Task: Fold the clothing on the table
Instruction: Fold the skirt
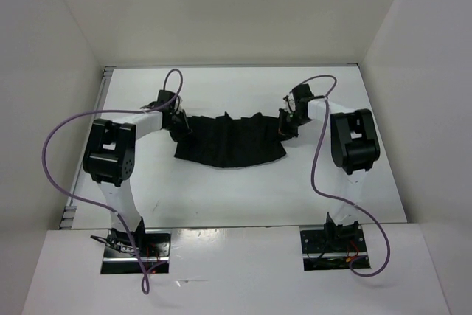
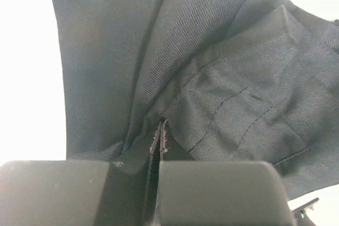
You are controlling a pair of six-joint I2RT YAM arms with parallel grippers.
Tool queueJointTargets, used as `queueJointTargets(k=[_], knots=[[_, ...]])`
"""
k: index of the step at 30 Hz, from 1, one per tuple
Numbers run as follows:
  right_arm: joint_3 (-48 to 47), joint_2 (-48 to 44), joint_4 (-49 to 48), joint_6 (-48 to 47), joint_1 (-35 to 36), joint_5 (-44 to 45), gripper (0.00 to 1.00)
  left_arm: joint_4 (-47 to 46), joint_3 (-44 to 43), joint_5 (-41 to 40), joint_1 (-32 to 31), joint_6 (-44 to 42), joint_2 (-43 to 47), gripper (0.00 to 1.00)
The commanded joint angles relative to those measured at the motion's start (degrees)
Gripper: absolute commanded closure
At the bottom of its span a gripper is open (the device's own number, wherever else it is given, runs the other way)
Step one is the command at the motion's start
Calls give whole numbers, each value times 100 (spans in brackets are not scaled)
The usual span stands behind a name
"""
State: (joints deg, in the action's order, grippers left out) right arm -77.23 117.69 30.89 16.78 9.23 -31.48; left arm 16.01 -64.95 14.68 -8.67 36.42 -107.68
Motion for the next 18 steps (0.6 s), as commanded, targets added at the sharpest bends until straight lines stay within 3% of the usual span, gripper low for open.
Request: queueJointTargets(k=[1,5,11,14,18], knots=[[286,-790,390,387,-1,1257,100,86,-621,-431,-47,-196,-447,100],[656,-1353,540,800,-1,1829,100,490,-1274,-431,-47,-250,-378,100],[964,-1836,593,1574,-1,2735,100,771,-1266,-598,-100,-180,448,100],[1078,-2074,593,1855,-1,2832,100,772,-1266,-20,-232,-66,660,100],[1018,-2127,593,1908,-1,2894,100,482,-1792,1464,-775,-65,345,100]])
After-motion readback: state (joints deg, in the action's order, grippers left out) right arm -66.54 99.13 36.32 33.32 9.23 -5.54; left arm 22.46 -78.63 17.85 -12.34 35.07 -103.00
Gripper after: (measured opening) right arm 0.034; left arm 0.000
